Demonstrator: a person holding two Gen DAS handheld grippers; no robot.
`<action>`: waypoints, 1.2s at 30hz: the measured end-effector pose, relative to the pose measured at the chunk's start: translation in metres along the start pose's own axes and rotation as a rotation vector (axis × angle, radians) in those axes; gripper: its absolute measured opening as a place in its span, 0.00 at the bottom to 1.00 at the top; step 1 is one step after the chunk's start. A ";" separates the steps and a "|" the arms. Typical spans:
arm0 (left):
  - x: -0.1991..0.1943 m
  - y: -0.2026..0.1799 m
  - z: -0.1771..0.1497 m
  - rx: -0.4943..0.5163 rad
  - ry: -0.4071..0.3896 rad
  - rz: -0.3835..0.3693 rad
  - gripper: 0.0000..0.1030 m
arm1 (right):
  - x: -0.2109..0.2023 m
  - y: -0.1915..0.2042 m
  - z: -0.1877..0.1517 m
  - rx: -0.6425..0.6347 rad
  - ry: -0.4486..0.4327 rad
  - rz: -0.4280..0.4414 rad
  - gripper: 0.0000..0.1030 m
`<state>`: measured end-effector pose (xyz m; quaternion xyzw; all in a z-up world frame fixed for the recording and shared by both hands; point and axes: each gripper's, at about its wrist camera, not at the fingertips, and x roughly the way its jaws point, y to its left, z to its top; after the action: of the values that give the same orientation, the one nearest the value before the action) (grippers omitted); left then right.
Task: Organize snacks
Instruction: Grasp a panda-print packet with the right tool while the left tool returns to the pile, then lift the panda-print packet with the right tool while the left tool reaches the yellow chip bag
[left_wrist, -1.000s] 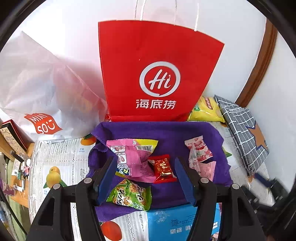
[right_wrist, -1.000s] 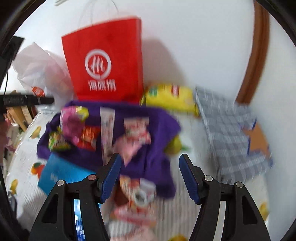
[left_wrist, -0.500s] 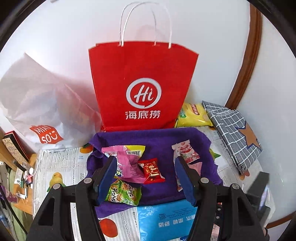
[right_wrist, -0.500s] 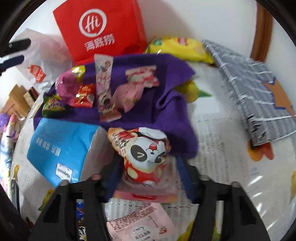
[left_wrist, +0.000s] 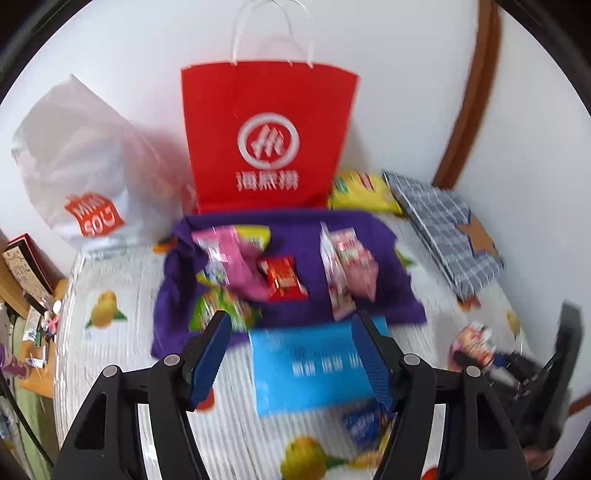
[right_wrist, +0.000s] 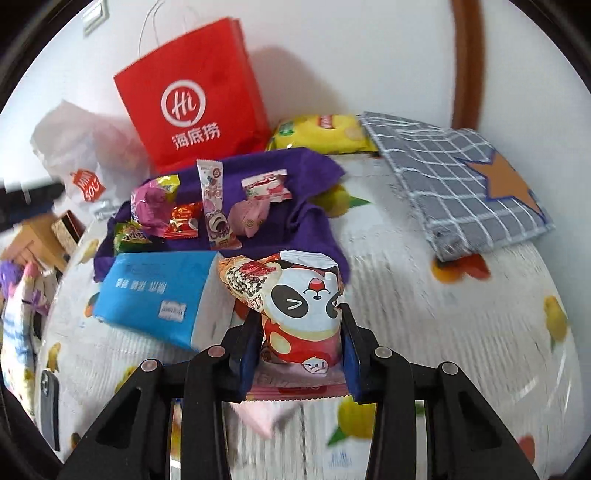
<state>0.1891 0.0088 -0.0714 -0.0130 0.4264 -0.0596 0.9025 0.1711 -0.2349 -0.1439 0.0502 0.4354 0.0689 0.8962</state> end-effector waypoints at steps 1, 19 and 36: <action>0.002 -0.004 -0.010 0.006 0.015 -0.001 0.64 | -0.005 -0.001 -0.004 0.003 -0.003 -0.012 0.38; 0.046 -0.098 -0.117 0.209 0.229 -0.159 0.65 | -0.076 -0.022 -0.060 0.041 -0.088 -0.096 0.38; 0.039 -0.081 -0.127 0.219 0.158 -0.127 0.38 | -0.035 -0.019 -0.071 0.021 -0.009 -0.072 0.38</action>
<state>0.1083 -0.0727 -0.1764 0.0636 0.4852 -0.1634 0.8566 0.0955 -0.2570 -0.1636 0.0441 0.4335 0.0320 0.8995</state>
